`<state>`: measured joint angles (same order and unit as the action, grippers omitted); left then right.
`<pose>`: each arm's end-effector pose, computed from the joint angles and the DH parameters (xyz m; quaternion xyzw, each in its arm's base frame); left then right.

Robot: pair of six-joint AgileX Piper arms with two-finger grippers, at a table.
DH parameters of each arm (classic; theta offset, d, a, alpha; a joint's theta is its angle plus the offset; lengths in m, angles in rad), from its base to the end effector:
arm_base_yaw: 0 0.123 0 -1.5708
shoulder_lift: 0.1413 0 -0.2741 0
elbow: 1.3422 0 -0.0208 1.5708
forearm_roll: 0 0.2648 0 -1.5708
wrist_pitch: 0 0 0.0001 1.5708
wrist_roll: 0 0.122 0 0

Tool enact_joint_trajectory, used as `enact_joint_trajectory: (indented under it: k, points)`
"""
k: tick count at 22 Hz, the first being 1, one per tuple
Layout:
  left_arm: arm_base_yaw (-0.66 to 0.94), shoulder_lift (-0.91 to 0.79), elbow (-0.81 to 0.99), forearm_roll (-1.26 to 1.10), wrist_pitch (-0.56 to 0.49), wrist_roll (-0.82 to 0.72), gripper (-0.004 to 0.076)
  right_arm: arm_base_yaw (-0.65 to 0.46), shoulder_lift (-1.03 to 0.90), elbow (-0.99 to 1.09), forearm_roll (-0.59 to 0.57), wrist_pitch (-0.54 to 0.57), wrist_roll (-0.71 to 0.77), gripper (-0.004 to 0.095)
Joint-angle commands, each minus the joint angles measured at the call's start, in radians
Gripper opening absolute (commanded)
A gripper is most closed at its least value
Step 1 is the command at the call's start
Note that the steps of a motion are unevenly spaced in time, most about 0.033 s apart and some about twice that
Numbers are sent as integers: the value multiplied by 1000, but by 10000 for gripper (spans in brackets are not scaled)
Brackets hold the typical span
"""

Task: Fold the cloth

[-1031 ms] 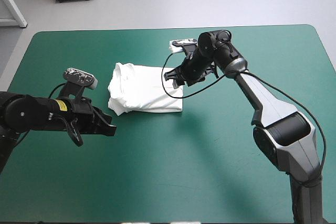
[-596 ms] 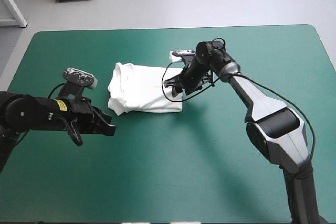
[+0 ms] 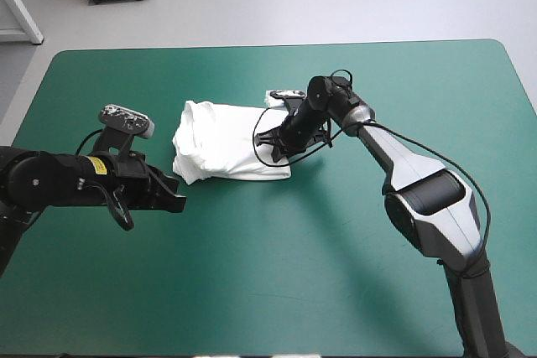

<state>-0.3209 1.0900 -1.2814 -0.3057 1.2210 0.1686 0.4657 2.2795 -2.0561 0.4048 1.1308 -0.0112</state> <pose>0.2053 -0.1046 0.3807 0.2225 0.9132 -0.1750 0.2930 0.4350 0.2673 0.1810 -0.1732 0.9544 0.2212 0.1010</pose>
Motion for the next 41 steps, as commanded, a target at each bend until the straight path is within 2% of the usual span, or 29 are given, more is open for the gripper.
enact_joint_trajectory:
  k: [1,4,8,12,13,18,20,24,30,37,39,41]
  points:
    - [1,-20,-21,-20,-43,-3,-9,4,-56,-25,-87,29,35,-15]
    - [1,-20,-21,-20,-43,-3,-9,-8,-62,-34,-255,87,91,-15]
    - [1,-20,-21,-22,-39,-3,-9,-96,-104,-32,-333,87,108,-15]
    - [1,-20,-21,-22,-39,-3,-9,-174,-138,-30,-467,87,106,-15]
    - [1,-20,-21,-22,-39,0,-9,-219,-146,-30,-507,88,104,-15]
    - [1,-20,-21,-22,-35,0,-9,-400,-148,-26,-526,88,80,-15]
    - [1,-20,-21,-22,-33,4,-9,-472,-148,-21,-593,88,40,-15]
    - [1,-20,-21,-24,-33,16,-9,-680,-148,-20,-600,88,4,-15]
    - [1,-20,-21,-24,-33,16,-9,-860,-148,-20,-577,88,-10,-15]
    - [1,-20,-21,-24,-42,16,-9,-886,-148,-20,-578,88,-6,-7]
    - [1,-20,-21,-24,-42,16,-9,-886,-150,-20,-569,88,3,59]
    - [1,-20,-21,-24,-42,16,-9,-886,-157,-20,-561,88,11,192]
